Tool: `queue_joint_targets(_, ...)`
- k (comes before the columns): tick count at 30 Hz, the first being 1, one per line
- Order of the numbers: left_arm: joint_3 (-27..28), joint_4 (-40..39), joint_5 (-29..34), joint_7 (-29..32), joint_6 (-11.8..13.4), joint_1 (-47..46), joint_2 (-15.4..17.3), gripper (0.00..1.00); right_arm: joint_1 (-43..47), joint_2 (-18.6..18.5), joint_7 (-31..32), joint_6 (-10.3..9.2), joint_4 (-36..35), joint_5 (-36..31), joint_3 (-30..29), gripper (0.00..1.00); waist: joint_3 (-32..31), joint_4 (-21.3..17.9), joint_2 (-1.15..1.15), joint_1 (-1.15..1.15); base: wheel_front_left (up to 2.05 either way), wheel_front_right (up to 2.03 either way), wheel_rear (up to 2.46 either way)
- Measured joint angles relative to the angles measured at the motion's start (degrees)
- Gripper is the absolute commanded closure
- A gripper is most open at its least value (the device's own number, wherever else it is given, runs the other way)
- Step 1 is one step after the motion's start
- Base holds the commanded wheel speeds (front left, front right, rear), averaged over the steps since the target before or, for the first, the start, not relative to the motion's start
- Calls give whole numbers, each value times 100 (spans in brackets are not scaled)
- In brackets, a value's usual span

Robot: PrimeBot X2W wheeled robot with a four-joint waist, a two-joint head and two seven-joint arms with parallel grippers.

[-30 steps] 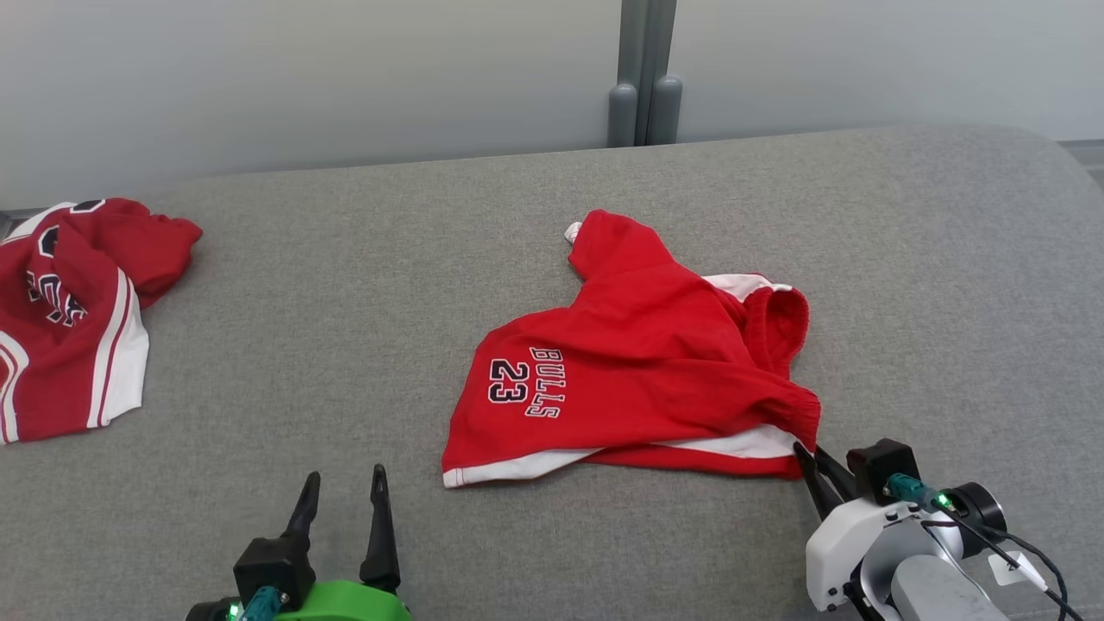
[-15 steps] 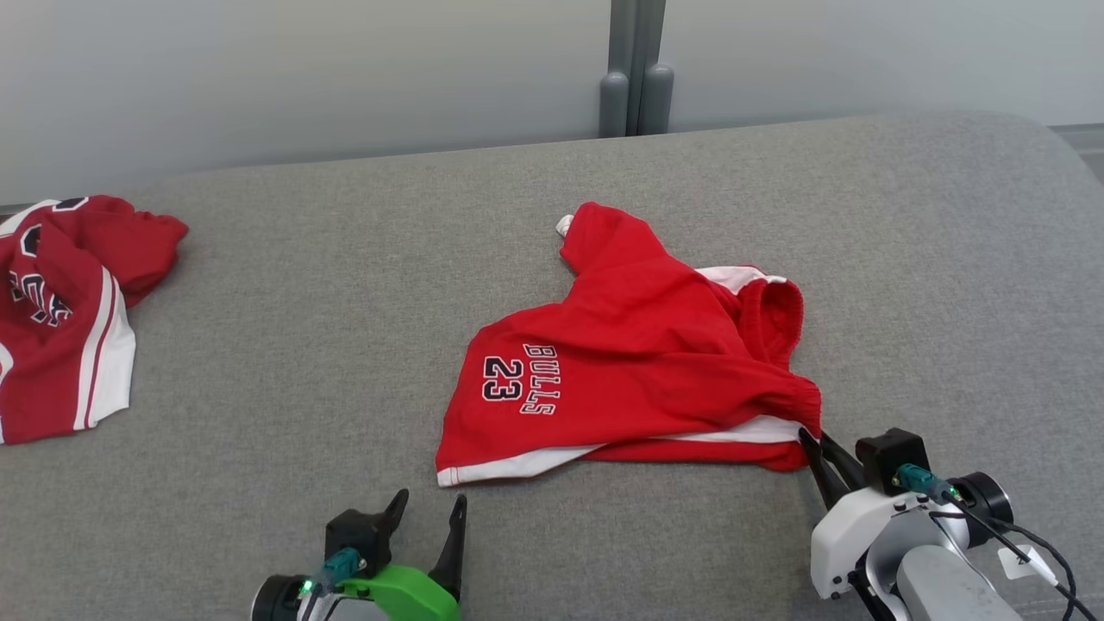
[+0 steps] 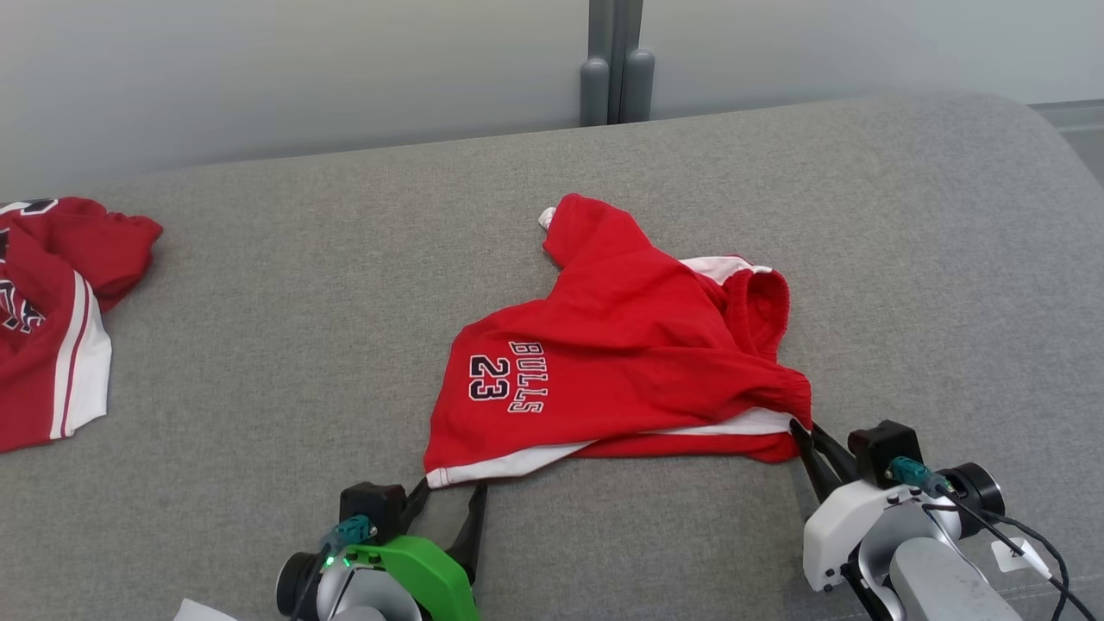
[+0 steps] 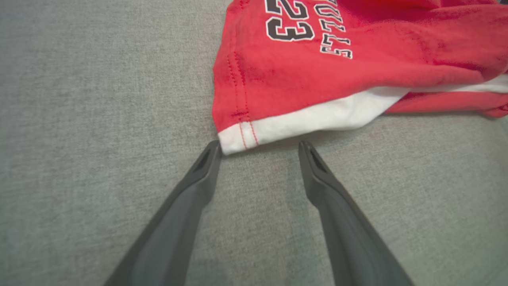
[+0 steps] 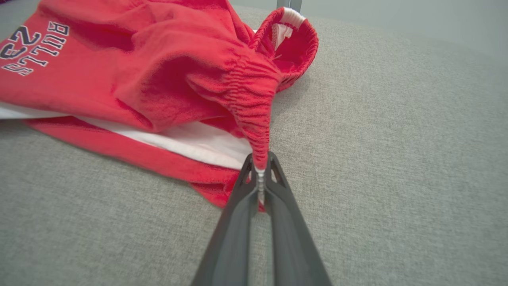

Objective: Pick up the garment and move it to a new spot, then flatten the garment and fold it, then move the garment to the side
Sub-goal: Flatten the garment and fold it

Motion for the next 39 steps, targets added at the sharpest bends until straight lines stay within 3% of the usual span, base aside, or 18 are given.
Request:
queue_joint_targets(14,-650,171,-465,-260,-77,-148,-4,0,13,-11,0,0,-70,-1,-62,100,-23,20,0,0,0,0,0)
queue_joint_targets(28,-258,69,-950,-294,-73,-171,-4,2,28,32,0,0,-111,-2,21,100,-8,-73,0,0,0,0,0)
queue_joint_targets(30,-283,60,-970,-294,-78,-171,-4,17,24,32,0,0,-111,-1,34,100,-1,-86,0,0,0,0,0)
queue_joint_targets(32,-312,37,-971,-294,-79,-170,-4,51,23,31,0,0,-111,0,43,100,2,-96,0,0,0,0,0)
queue_joint_targets(39,-308,-16,-992,-294,-87,-121,-4,92,23,23,0,0,-155,9,23,100,-4,-100,0,0,0,0,0)
